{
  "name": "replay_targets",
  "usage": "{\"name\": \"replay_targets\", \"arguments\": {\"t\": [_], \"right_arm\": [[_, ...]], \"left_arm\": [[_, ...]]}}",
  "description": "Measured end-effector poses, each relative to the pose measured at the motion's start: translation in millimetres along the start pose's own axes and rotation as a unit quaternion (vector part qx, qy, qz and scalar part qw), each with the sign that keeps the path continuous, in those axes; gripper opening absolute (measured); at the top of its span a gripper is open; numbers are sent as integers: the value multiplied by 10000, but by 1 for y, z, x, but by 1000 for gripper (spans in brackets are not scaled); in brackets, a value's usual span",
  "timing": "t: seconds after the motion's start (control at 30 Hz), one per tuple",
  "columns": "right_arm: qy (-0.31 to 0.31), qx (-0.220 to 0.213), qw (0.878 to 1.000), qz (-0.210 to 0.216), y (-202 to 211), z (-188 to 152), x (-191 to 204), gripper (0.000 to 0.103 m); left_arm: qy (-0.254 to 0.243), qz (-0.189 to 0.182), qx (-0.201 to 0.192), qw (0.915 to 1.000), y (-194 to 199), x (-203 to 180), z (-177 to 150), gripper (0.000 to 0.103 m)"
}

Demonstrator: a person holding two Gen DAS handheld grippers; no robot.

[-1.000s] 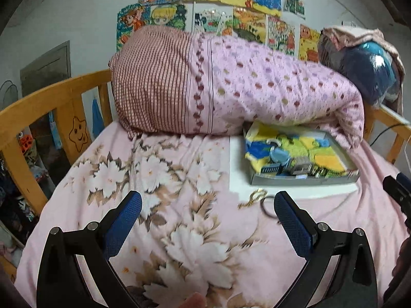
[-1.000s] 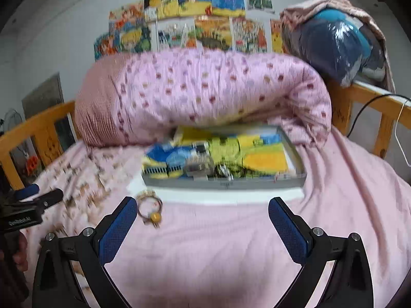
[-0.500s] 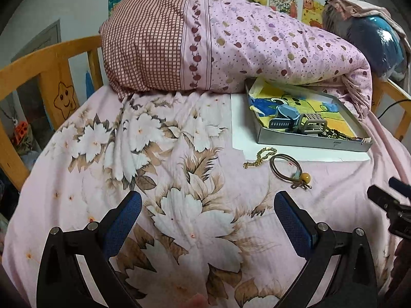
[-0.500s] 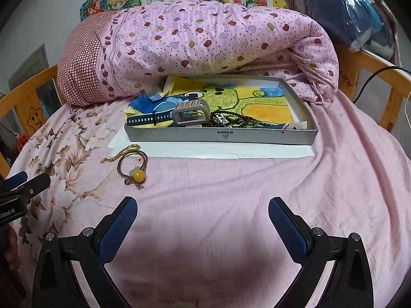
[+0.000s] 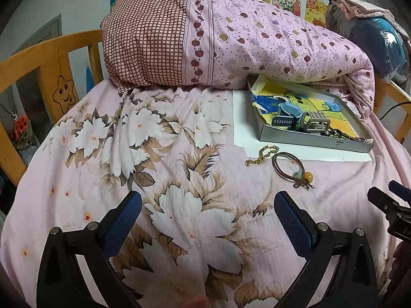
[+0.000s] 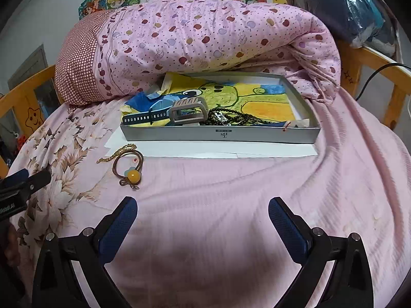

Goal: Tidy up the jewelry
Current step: 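Move the left tool to the gold chain while the right tool approaches the amber-bead hair tie, then close the left tool on the gold chain while the right tool grasps the hair tie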

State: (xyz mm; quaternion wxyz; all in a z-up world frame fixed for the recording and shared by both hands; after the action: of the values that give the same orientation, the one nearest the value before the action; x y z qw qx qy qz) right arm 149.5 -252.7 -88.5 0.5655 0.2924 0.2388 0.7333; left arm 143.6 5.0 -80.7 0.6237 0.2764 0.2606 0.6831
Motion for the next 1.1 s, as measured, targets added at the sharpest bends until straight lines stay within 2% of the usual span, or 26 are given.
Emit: {"name": "replay_targets", "arguments": {"t": [0.2,0.27,0.37,0.43,0.57,0.63,0.7,0.77,0.83,0.93,1.0,1.07,1.1], "right_arm": [[221,2,9986,490,-16,14,-1,103],[297,39,9974,658,-22,20,-1,103],[365,165,9952,898,-34,26,2,101],[431,301,9933,1030,-43,29,8,84],[715,511,9872,1331,-58,27,22,64],[943,601,9837,1406,-63,23,30,57],[1180,709,9792,1490,-68,17,38,54],[1363,813,9754,1528,-74,12,45,49],[1565,914,9720,1496,-82,10,52,42],[1743,941,9690,1475,-92,12,56,38],[1788,937,9681,1484,-97,15,58,34],[1800,940,9674,1513,-99,18,59,26],[1809,933,9672,1516,-100,18,60,19]], "left_arm": [[-77,-252,165,9995,-18,-10,9,101],[-292,-358,298,9985,-29,-18,13,101],[-732,-502,222,9958,-41,-30,20,101],[-1007,-647,193,9926,-50,-36,24,101],[-1208,-1063,191,9868,-68,-42,29,98],[-1228,-1225,196,9846,-77,-44,31,87],[-1260,-1401,297,9816,-89,-48,33,65],[-1316,-1511,406,9789,-97,-51,33,54],[-1400,-1663,503,9748,-105,-54,31,49],[-1369,-1854,587,9713,-109,-53,31,47],[-1320,-1973,592,9696,-109,-52,34,42],[-1283,-1983,628,9697,-111,-51,36,38],[-1260,-2009,637,9694,-112,-50,37,37]]}}
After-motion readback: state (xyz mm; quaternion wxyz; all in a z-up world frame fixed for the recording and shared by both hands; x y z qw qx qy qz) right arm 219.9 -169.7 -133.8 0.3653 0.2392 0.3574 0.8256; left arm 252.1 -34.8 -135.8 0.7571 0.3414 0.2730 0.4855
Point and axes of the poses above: each gripper's, at about its wrist camera, not at the fingertips, and y roughly against the way its jaws point, x to its left, z to its top, the point moved 3 cm from there along -y, roughly the way its jaws point, and after that the axes turned 8 degrees about z, right-handed, at the moved point
